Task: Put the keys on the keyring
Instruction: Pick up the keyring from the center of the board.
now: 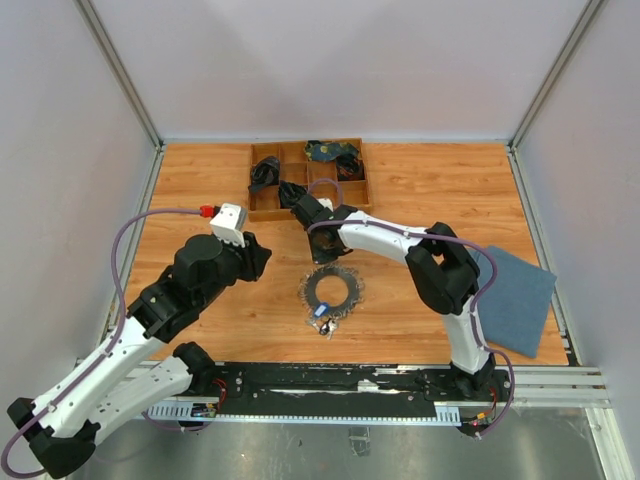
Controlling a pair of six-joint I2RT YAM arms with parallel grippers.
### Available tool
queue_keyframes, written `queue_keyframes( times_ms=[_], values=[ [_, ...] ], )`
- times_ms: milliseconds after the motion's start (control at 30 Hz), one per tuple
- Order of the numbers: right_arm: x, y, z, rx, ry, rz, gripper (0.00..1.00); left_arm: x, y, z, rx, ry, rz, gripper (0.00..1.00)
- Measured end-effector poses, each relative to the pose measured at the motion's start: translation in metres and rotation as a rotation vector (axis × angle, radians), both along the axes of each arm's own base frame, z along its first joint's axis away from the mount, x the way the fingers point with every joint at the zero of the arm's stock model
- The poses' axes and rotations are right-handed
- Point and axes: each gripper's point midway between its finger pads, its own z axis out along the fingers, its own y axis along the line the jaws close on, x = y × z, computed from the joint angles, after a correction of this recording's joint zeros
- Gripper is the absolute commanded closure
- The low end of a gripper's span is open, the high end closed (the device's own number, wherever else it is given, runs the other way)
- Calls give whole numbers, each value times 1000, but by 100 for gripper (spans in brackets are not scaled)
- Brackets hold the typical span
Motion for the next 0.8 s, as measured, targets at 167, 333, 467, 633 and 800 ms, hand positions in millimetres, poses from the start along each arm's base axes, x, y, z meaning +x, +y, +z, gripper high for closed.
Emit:
queue_keyframes(
  times_ms=[167,333,467,633,800],
  values=[
    [-15,-13,-1,10,7,34,99,5,-3,-11,-5,43,23,63],
    [-29,-18,33,97,-35,82,99,4,-11,-32,-16,90,9,61],
    [-37,-13,68,216,-97,149,99,1,-17,-45,-36,120,-14,59],
    [-46,-8,103,331,-175,234,99,2,-23,-52,-63,141,-15,57],
    [-56,-16,123,366,-226,283,99,16,-15,-65,-76,196,67,53]
  ],
)
